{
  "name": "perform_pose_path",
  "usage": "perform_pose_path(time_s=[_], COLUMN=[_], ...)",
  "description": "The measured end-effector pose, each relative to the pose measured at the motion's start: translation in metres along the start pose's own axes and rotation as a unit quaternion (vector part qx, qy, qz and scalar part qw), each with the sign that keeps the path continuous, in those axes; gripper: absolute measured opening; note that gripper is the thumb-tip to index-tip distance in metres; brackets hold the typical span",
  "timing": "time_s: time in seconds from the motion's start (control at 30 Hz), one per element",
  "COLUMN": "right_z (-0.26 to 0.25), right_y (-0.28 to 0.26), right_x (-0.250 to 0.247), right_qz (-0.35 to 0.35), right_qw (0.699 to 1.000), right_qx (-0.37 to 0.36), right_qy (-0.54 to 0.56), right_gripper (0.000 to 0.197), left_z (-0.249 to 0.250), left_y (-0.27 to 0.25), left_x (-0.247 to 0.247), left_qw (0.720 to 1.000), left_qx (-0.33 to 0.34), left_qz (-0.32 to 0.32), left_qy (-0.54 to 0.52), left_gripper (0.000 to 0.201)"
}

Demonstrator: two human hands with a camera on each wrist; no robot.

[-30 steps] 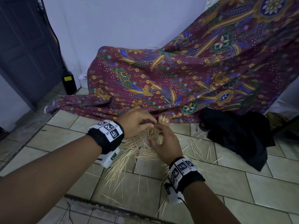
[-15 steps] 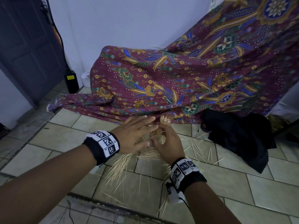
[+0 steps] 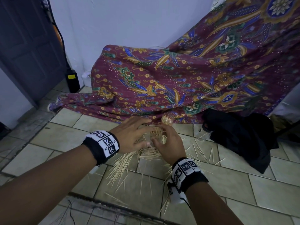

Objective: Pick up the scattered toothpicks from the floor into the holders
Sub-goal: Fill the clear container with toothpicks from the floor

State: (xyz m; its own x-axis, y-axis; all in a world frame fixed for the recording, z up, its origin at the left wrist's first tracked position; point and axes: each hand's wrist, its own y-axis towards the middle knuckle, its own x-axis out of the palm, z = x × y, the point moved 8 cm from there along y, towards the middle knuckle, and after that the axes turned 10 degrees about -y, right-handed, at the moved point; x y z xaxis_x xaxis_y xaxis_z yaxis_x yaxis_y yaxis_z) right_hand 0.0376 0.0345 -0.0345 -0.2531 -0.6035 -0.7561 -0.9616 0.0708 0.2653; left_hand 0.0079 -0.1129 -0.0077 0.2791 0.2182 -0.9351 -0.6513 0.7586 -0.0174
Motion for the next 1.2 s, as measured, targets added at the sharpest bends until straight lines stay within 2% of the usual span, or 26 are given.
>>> perform_pose_path(time_s=[0.13,0.27,0.4,0.47,0.6,0.67,0.73,0.8,0.87,0.93,1.1,1.2], right_z=[-0.003,-0.003,0.002,0.005,0.008,0.009,0.010,0.009,0.006,0.004,0.000,-0.003], right_y=[0.000,0.001,0.001,0.001,0.001,0.001,-0.001,-0.003,-0.004,-0.004,-0.003,-0.004], right_x=[-0.002,-0.002,-0.003,-0.005,-0.016,-0.020,-0.020,-0.018,-0.015,-0.012,-0.008,-0.006], right_qz=[0.004,0.005,0.011,0.008,0.012,0.018,0.017,0.010,0.003,-0.005,-0.023,-0.023], right_qw=[1.000,1.000,1.000,1.000,0.999,0.999,0.999,0.999,0.999,0.999,0.998,0.998], right_qx=[-0.003,-0.002,0.007,0.020,0.025,0.027,0.027,0.024,0.018,0.012,0.007,-0.003], right_qy=[0.008,0.006,-0.010,-0.016,-0.021,-0.026,-0.030,-0.029,-0.030,-0.038,-0.050,-0.052], right_gripper=[0.051,0.051,0.050,0.051,0.049,0.050,0.050,0.050,0.050,0.052,0.051,0.052], left_z=[0.003,0.005,-0.004,-0.013,-0.028,-0.032,-0.038,-0.045,-0.050,-0.050,-0.040,-0.032], left_y=[0.001,0.002,0.007,0.009,0.004,-0.003,-0.011,-0.018,-0.024,-0.027,-0.026,-0.024], left_x=[0.001,0.005,-0.012,-0.011,0.005,0.018,0.029,0.039,0.047,0.049,0.049,0.051], left_qw=[1.000,0.999,0.998,0.997,0.990,0.978,0.963,0.952,0.949,0.953,0.959,0.962], left_qx=[0.003,-0.008,-0.015,-0.037,-0.130,-0.176,-0.214,-0.241,-0.255,-0.257,-0.246,-0.236], left_qz=[0.001,-0.030,0.044,0.043,-0.048,-0.115,-0.159,-0.178,-0.178,-0.159,-0.139,-0.134], left_qy=[-0.002,0.010,-0.043,-0.050,-0.032,0.008,0.046,0.061,0.054,0.034,0.019,0.041], left_gripper=[0.058,0.060,0.058,0.055,0.048,0.059,0.080,0.096,0.100,0.093,0.044,0.023])
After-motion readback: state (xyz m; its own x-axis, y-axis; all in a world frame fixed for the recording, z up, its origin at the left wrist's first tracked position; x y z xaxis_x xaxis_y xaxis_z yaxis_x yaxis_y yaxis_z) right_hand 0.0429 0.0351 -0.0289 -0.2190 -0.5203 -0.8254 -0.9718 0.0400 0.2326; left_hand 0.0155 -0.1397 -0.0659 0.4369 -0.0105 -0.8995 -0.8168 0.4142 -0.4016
